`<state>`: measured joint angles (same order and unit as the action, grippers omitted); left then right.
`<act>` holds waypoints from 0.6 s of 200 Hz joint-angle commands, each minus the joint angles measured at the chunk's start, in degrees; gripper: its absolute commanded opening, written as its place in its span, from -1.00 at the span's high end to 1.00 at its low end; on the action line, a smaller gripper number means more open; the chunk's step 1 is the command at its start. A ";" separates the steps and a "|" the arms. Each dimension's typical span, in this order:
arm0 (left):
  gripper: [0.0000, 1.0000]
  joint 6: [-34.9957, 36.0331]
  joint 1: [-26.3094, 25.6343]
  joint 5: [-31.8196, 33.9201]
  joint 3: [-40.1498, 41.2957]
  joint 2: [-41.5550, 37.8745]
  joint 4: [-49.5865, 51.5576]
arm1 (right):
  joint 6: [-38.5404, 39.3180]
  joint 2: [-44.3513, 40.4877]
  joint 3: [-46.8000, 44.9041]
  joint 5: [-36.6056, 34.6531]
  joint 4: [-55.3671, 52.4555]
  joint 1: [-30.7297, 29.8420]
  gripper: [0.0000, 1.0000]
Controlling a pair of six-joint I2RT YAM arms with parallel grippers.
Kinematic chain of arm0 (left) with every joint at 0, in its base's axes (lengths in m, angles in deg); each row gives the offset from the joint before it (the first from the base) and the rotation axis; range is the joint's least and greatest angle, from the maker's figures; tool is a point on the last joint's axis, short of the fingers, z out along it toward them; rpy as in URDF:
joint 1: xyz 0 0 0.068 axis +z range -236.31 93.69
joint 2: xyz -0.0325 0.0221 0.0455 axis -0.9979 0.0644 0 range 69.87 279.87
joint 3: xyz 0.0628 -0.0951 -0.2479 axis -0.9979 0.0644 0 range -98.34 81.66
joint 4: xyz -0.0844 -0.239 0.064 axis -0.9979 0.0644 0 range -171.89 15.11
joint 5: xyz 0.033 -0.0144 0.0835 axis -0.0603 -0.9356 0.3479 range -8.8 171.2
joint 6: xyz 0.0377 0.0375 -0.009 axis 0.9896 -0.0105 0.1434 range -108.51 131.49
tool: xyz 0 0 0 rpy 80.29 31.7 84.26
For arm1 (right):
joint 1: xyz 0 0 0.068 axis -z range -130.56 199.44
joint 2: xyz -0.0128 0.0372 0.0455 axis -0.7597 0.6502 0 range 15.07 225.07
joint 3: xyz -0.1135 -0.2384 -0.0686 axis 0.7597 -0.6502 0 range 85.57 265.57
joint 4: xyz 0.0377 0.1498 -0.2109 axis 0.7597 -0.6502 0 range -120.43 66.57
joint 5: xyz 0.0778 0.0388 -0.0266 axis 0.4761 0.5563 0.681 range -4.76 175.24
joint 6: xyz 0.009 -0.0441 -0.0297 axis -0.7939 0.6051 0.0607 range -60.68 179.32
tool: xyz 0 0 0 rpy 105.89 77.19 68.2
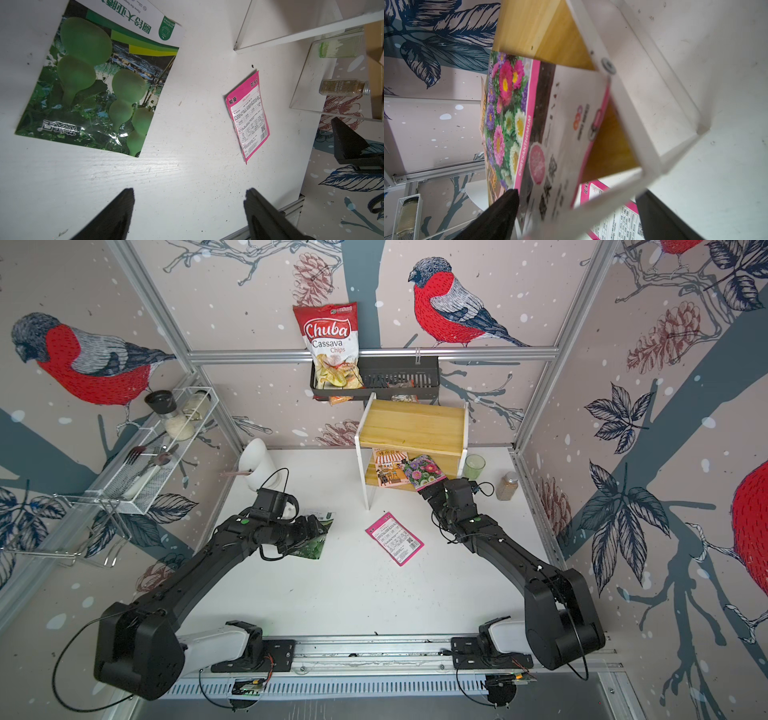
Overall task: Take the seed bag off the shelf
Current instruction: Adjust the shelf at the center of the board.
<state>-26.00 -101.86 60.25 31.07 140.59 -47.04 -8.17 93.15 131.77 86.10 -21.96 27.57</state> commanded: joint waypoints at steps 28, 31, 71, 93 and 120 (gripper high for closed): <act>-0.74 0.49 0.07 -0.31 -0.39 0.23 -1.36 | -0.54 0.87 1.39 -0.86 2.14 -0.46 -0.53; -0.74 0.41 0.05 -0.26 -0.39 0.26 -1.36 | -0.52 0.72 1.42 -0.86 2.01 -0.66 -0.51; -0.74 -0.12 0.06 -0.57 0.06 0.03 -1.94 | -1.23 -1.72 0.24 -1.11 1.43 -2.14 -0.29; -0.74 -0.14 0.04 -0.59 -0.04 0.18 -2.07 | -1.55 -3.01 -0.48 -1.51 1.16 -3.08 -0.11; -0.74 -0.03 0.08 -0.82 -0.31 0.55 -2.24 | -1.27 -3.75 -1.23 -1.56 1.76 -3.14 0.09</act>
<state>-26.05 -101.86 60.14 31.05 140.90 -48.46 -9.61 90.09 131.07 85.25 -20.91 24.58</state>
